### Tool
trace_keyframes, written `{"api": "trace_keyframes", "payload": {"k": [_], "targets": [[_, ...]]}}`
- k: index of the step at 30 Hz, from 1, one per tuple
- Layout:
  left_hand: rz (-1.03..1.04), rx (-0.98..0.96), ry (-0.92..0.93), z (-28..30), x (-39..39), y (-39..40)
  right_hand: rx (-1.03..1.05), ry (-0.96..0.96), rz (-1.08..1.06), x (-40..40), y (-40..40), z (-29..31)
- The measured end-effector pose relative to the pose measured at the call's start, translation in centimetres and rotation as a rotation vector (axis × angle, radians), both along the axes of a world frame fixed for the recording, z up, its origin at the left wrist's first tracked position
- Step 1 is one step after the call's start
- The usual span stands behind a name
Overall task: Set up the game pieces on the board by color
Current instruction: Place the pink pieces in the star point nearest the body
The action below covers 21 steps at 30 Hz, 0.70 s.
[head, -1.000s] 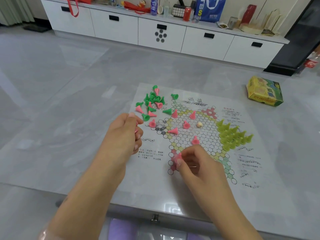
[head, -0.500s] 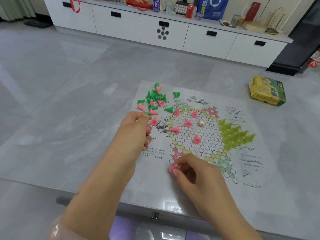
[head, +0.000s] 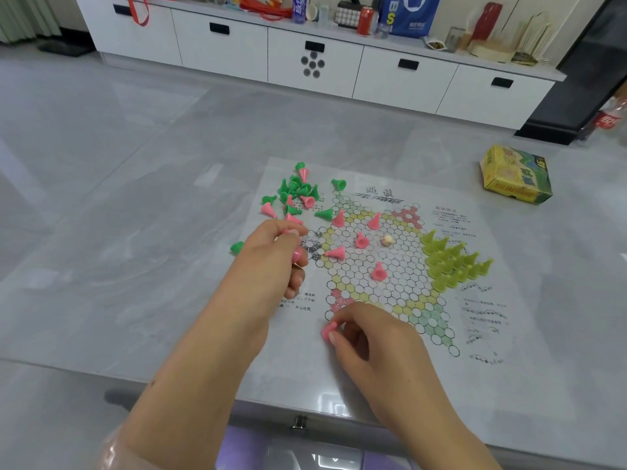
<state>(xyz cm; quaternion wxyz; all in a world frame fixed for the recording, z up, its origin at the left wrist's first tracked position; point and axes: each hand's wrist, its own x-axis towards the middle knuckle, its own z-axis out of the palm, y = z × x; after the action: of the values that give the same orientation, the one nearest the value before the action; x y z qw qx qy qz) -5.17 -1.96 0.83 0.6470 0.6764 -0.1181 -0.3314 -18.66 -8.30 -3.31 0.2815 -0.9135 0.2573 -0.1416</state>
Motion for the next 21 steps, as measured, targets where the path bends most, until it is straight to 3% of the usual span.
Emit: {"api": "trace_keyframes", "payload": {"k": [7,13,17,21], "targets": [[-0.126,-0.051,0.096,0.4,-0.1,0.3,0.081,-0.009,0.014,0.0,-0.1,0.4],[-0.296,0.103,-0.026,0.3,-1.0,0.4,0.401,-0.379,-0.069,0.0,-1.4,2.3],[-0.459,0.129,-0.072,-0.3,-1.7,0.4,0.273,-0.416,-0.001,0.3,-1.5,2.2],[-0.494,0.106,-0.087,-0.4,-2.0,0.1,0.18,-0.39,0.022,0.3,-1.5,1.6]]}}
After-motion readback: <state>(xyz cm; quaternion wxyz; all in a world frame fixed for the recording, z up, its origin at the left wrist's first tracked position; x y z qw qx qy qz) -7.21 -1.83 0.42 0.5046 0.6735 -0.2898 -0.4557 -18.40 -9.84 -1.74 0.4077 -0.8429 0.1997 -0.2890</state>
